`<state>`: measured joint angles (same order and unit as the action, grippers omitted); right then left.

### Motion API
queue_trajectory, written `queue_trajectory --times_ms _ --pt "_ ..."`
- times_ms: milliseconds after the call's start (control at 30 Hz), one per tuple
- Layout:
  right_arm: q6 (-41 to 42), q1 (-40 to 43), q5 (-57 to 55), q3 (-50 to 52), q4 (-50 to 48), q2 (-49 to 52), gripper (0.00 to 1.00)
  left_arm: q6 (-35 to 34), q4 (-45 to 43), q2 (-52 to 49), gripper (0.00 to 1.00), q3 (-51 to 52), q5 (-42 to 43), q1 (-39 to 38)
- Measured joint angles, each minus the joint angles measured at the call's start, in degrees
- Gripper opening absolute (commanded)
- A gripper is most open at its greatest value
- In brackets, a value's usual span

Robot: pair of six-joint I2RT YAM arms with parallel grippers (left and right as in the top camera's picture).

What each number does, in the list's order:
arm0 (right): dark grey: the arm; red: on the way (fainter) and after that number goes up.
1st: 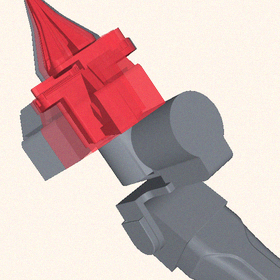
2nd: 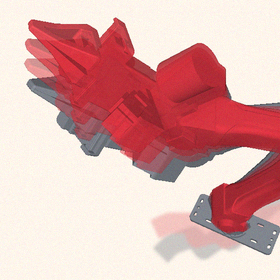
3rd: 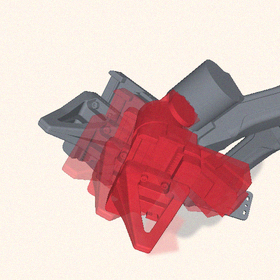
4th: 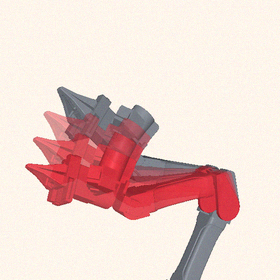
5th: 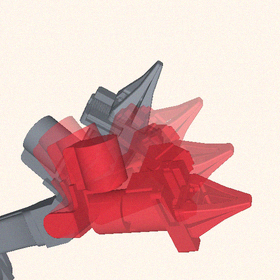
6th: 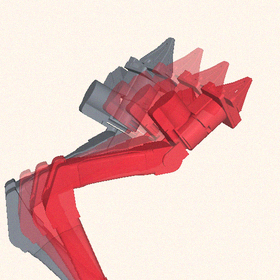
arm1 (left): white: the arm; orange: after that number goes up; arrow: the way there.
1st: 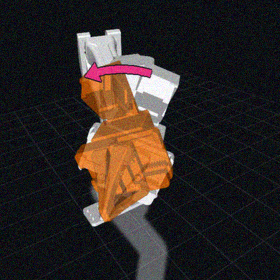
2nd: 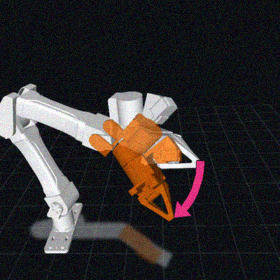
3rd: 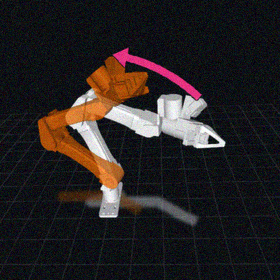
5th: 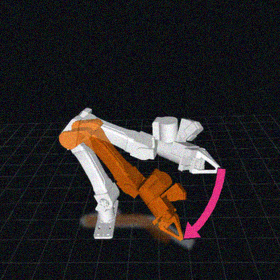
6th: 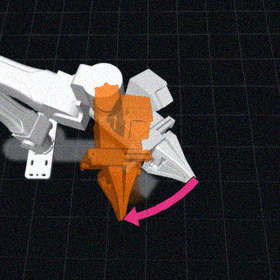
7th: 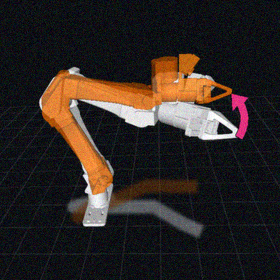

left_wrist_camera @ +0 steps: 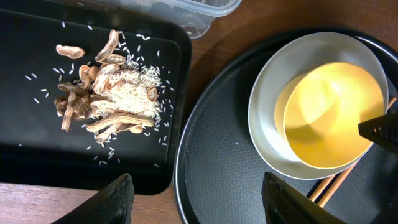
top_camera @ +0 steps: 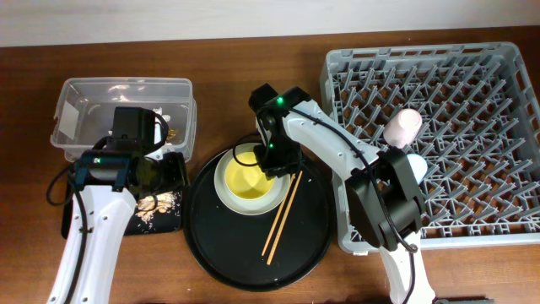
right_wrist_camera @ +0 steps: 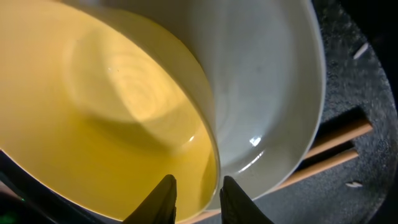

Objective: Sort waste into correct bins and load items into the dishwasher rack
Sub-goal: 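Grasp the yellow bowl rim on the white plate with the right gripper, then carry the yellow bowl to the back of the dish rack and release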

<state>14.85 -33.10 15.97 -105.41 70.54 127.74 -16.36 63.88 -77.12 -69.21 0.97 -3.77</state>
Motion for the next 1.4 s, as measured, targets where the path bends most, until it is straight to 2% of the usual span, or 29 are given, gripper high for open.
queue_trajectory --times_ms 100,133,167,367,500,667,767,900,967,1067,1167,1400 --pt "0.3 0.0 -0.2 0.6 -0.6 0.0 0.24 0.0 0.0 0.0 0.65 0.0 0.0 0.0" --pt "0.4 0.0 -0.2 1.0 -0.9 0.0 0.18 0.0 0.0 0.0 0.65 0.0 0.0 0.0" --pt "0.9 0.0 -0.4 2.2 -1.6 0.0 0.04 0.0 0.0 0.0 0.65 0.0 0.0 0.0" --pt "1.6 0.0 -0.6 3.4 -2.0 0.0 0.04 0.0 0.0 0.0 0.65 0.0 0.0 0.0" --pt "1.0 1.2 -3.3 -1.6 2.7 -0.2 0.04 0.0 0.0 0.0 0.65 0.0 0.0 0.0" --pt "-0.3 7.4 -15.6 -13.0 5.8 -6.3 0.04 0.0 0.0 0.0 0.65 0.0 0.0 0.0" --pt "-0.4 12.5 -28.5 -19.0 2.6 -13.2 0.04 0.0 0.0 0.0 0.65 0.0 0.0 0.0" --pt "-1.6 16.8 -46.2 -20.3 -1.9 -15.4 0.04 0.0 -0.1 0.0 0.65 0.0 0.0 0.0" --pt "-0.1 19.4 -59.7 -19.9 -2.3 -14.2 0.04 0.0 -0.2 0.0 0.65 0.0 0.0 0.0" --pt "2.2 22.6 -70.6 -18.8 -3.9 -12.8 0.04 0.0 -0.3 0.0 0.65 0.0 0.0 0.0" --pt "3.4 25.8 -76.3 -18.1 -4.8 -10.1 0.04 0.0 -0.7 0.0 0.65 0.0 0.0 0.0" --pt "4.2 28.2 -78.1 -17.9 -4.8 -2.3 0.04 0.0 -0.9 0.0 0.65 0.0 0.0 0.0"
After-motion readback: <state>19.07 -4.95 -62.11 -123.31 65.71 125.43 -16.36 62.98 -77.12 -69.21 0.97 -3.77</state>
